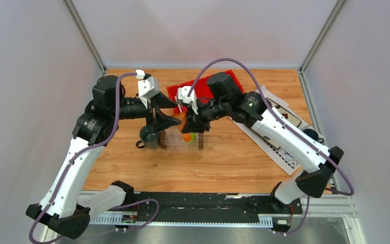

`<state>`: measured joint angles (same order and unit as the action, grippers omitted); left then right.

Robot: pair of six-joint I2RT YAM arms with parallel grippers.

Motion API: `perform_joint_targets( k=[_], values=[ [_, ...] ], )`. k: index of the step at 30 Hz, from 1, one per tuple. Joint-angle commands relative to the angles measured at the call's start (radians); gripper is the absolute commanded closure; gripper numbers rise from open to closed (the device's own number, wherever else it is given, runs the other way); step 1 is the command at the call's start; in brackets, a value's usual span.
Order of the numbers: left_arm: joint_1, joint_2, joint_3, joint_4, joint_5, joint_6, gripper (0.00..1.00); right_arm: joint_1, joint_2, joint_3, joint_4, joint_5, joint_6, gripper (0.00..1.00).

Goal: Prepare toiletry sets of a toothbrush and toothpaste on the tray

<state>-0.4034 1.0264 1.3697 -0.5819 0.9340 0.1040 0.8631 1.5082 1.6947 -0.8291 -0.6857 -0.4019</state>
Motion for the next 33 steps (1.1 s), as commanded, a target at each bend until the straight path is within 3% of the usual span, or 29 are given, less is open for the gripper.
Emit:
perform_joint_targets(
  k=[1, 12, 26, 29, 31, 32, 33],
  values=[
    [0.003, 0.008, 0.046, -0.085, 0.029, 0.077, 0.27, 0.019, 0.003, 0.026, 0.005, 0.043, -0.049, 1.00],
    [-0.031, 0.017, 0.016, -0.151, -0.008, 0.154, 0.31, 0.040, 0.018, 0.039, -0.005, 0.077, -0.069, 1.00],
    [-0.049, 0.035, -0.018, -0.121, -0.015, 0.141, 0.51, 0.048, 0.015, 0.040, -0.008, 0.078, -0.069, 1.00],
    [-0.051, 0.037, -0.026, -0.119, -0.015, 0.145, 0.57, 0.050, 0.014, 0.040, -0.008, 0.083, -0.068, 1.00],
    [-0.054, 0.037, -0.029, -0.118, -0.014, 0.143, 0.67, 0.048, 0.014, 0.042, -0.008, 0.084, -0.068, 1.00],
    [-0.055, 0.037, -0.029, -0.118, -0.014, 0.143, 0.71, 0.048, 0.014, 0.040, -0.008, 0.084, -0.068, 1.00],
    [-0.057, 0.038, -0.029, -0.118, -0.012, 0.143, 0.84, 0.048, 0.014, 0.039, -0.008, 0.084, -0.068, 1.00]
  ],
)
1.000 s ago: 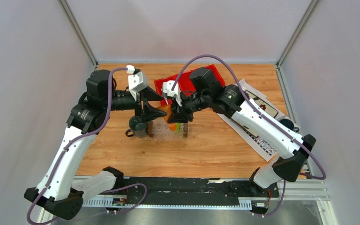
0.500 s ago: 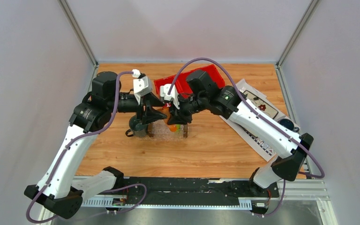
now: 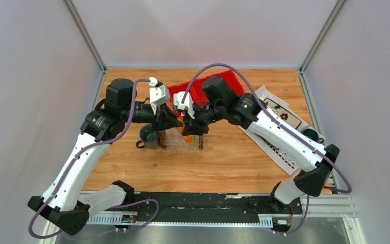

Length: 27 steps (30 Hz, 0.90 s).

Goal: Prepare toiletry sets of a toothbrush and toothpaste on the tray

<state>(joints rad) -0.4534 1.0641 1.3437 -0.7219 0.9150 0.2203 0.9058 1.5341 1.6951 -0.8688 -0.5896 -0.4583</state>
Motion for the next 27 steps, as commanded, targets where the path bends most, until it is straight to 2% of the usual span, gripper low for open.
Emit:
perform_joint_targets(
  k=[1, 3, 6, 9, 10, 12, 13, 16, 27],
  values=[
    [-0.007, -0.001, -0.005, 0.022, 0.007, 0.027, 0.91, 0.005, -0.012, 0.038, 0.031, -0.009, -0.013, 1.00],
    [-0.007, -0.006, -0.005, 0.021, 0.004, 0.025, 1.00, 0.007, -0.014, 0.037, 0.031, 0.004, -0.013, 1.00],
    [-0.007, -0.018, -0.011, 0.022, -0.011, 0.030, 1.00, 0.005, -0.017, 0.032, 0.033, 0.030, -0.013, 0.92],
    [-0.007, -0.033, -0.021, 0.030, -0.042, 0.031, 1.00, 0.005, -0.026, 0.031, 0.034, 0.057, -0.019, 0.77],
    [-0.007, -0.039, -0.029, 0.032, -0.056, 0.031, 1.00, 0.004, -0.029, 0.028, 0.034, 0.065, -0.019, 0.66],
    [-0.007, -0.046, -0.037, 0.036, -0.068, 0.028, 1.00, -0.001, -0.037, 0.028, 0.036, 0.085, -0.019, 0.54],
    [-0.007, -0.053, -0.040, 0.039, -0.082, 0.027, 1.00, -0.001, -0.038, 0.025, 0.036, 0.089, -0.020, 0.45],
    [-0.007, -0.073, -0.057, 0.059, -0.108, 0.025, 1.00, -0.016, -0.048, 0.021, 0.039, 0.105, -0.014, 0.34],
    [0.022, -0.145, -0.185, 0.190, -0.260, -0.010, 1.00, -0.162, -0.092, -0.021, 0.050, 0.134, 0.018, 0.30]
  ],
)
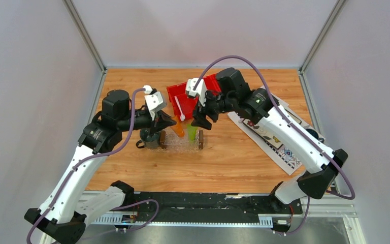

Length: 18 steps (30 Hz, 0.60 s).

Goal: Prepare toiletry sets of a toothbrush and toothpaste on the tray

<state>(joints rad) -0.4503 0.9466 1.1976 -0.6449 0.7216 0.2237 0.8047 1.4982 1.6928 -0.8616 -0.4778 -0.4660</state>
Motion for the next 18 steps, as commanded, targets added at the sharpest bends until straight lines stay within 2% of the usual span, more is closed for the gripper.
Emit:
perform_joint_targets(
  k=[1, 9, 18],
  values=[
    [0.021, -0.035, -0.052, 0.123, -0.094, -0.017, 1.00, -0.073, -0.070, -0.025, 0.045, 0.033, 0.035, 0.30],
    [0.027, -0.046, -0.207, 0.303, -0.198, -0.053, 1.00, -0.212, -0.214, -0.189, 0.127, 0.070, 0.073, 0.29],
    [0.028, -0.011, -0.319, 0.435, -0.211, -0.064, 1.00, -0.334, -0.357, -0.334, 0.180, 0.021, 0.116, 0.28]
  ],
)
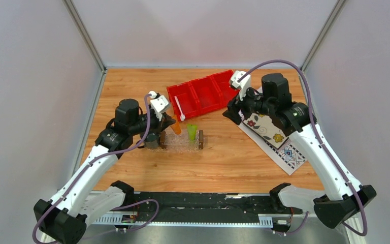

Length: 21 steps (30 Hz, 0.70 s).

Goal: Prepare toiletry sets of a toothbrush and toothpaste on the tray

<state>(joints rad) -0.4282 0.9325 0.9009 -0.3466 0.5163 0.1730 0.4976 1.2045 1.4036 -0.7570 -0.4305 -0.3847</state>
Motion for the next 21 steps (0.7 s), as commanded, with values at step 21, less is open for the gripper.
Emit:
perform_joint_targets(
  k=[21],
  values=[
    [0.006, 0.066, -0.065, 0.155, 0.060, -0.003, 1.00, -0.064, -0.056, -0.084, 0.085, -0.062, 0.067, 0.28]
  ],
)
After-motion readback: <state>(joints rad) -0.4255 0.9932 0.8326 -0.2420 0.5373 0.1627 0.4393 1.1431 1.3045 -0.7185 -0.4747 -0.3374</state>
